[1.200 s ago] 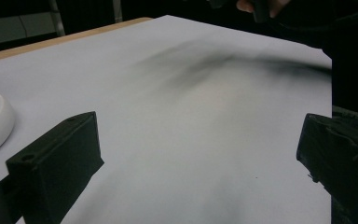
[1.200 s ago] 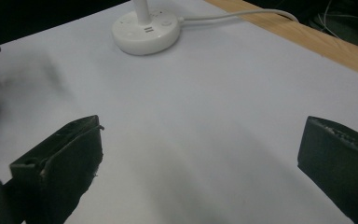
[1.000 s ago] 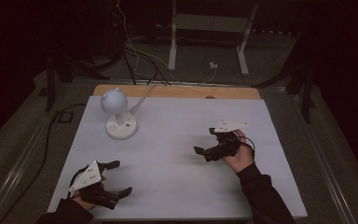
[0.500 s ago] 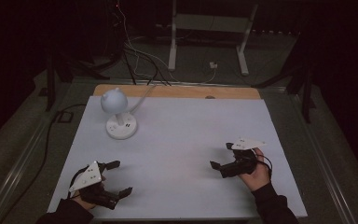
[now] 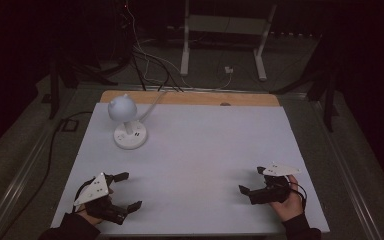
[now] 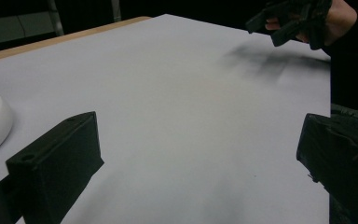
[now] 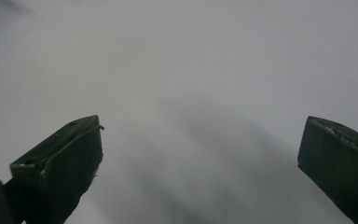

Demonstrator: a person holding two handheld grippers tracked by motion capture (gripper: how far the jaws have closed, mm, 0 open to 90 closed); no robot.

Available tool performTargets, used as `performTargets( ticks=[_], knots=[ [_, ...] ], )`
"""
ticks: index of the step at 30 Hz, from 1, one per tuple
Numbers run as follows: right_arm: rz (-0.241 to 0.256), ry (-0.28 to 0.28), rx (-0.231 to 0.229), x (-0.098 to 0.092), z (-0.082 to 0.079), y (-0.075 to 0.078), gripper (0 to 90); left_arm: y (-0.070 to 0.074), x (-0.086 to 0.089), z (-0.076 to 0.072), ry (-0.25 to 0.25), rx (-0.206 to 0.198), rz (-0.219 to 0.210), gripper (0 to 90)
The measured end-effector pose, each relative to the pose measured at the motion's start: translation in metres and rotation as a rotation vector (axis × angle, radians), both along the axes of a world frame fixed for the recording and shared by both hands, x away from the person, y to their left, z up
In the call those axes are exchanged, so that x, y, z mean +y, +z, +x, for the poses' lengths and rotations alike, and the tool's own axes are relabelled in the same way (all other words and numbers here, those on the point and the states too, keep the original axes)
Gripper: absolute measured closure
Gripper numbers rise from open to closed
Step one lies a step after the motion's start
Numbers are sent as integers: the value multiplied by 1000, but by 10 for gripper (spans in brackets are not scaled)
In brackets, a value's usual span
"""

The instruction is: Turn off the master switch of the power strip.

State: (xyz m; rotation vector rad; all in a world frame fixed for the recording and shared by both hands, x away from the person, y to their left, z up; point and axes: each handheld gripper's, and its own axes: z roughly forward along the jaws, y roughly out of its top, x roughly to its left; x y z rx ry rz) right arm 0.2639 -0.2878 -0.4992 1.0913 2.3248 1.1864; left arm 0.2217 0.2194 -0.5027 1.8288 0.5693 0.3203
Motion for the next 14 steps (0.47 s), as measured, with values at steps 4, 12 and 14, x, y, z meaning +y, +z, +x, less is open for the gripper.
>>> performTargets(
  ticks=[4,12,14],
  knots=[
    [0,-13,-6,-3,-7,-7,0,0,0,0,-3,2,-1,3],
    [-28,-6,5,-1,-5,-12,0,0,0,1,0,2,-1,3],
    [-37,-5,5,-1,-5,-13,0,0,0,1,0,1,-1,3]
  ],
)
